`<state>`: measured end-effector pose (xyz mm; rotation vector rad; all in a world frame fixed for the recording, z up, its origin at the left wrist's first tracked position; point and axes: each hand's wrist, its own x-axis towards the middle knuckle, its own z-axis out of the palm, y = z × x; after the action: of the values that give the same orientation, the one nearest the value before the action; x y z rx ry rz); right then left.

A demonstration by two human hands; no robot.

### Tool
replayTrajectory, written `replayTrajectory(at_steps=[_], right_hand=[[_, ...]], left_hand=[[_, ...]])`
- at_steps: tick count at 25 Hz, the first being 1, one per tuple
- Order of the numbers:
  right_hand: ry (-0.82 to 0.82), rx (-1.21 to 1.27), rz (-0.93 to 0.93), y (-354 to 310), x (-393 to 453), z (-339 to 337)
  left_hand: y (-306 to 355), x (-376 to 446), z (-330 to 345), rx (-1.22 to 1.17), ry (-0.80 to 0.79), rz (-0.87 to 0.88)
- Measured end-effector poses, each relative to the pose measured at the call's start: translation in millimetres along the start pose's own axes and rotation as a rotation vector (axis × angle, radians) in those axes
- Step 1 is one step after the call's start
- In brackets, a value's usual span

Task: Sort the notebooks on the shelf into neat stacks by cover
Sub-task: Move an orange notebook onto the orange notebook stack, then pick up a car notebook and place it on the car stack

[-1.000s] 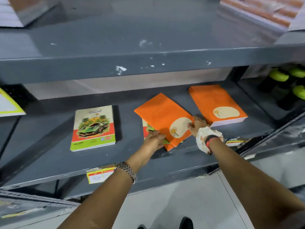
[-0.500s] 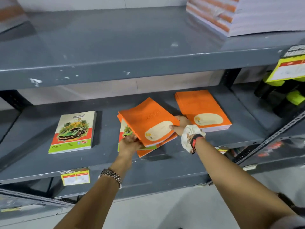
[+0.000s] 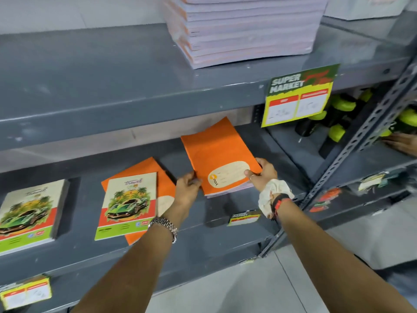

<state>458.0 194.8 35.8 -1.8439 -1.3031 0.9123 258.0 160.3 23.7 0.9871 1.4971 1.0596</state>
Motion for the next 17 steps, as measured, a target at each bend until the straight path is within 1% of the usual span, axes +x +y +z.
replayTrajectory(at_steps=[3, 6, 8, 10, 12, 13, 14, 15, 16, 17], right_hand=[[0.034, 0.003, 0.046, 7.9, 17.4, 2.0], [0.023, -0.040, 0.121, 18.6, 31.8, 6.0], [0.026, -0.143, 0.135, 26.2, 35.9, 6.7], [0.124, -0.269, 0.113, 30.0, 32.0, 7.8], [0.271, -0.272, -0.012, 22.8, 14.7, 14.2], [0.318, -0.255, -0.102, 14.8, 1.7, 20.7], [0.333, -0.245, -0.196, 8.3, -12.2, 30.1], [0.312, -0.243, -0.289, 1.8, -25.9, 42.6], [0.262, -0.236, -0.366, -4.4, -40.2, 59.4], [0.187, -0.225, -0.404, -10.1, -53.5, 79.2]], left_hand=[[-2.3, 24.8, 12.3, 0.119, -0.012, 0.020], [-7.5, 42.3, 13.7, 0.286, 0.039, 0.067], [-7.7, 48.3, 8.8, 0.382, 0.078, 0.120], [-8.9, 47.0, 0.4, 0.352, 0.101, 0.120], [-13.5, 37.4, -19.4, 0.303, 0.167, 0.109], [-19.8, 29.4, -35.6, 0.324, 0.217, 0.110], [-27.3, 20.8, -53.5, 0.382, 0.280, 0.108], [-36.7, 13.6, -74.4, 0.452, 0.358, 0.105], [-45.4, 6.0, -97.8, 0.530, 0.433, 0.101], [-54.9, -0.2, -121.9, 0.599, 0.492, 0.079]])
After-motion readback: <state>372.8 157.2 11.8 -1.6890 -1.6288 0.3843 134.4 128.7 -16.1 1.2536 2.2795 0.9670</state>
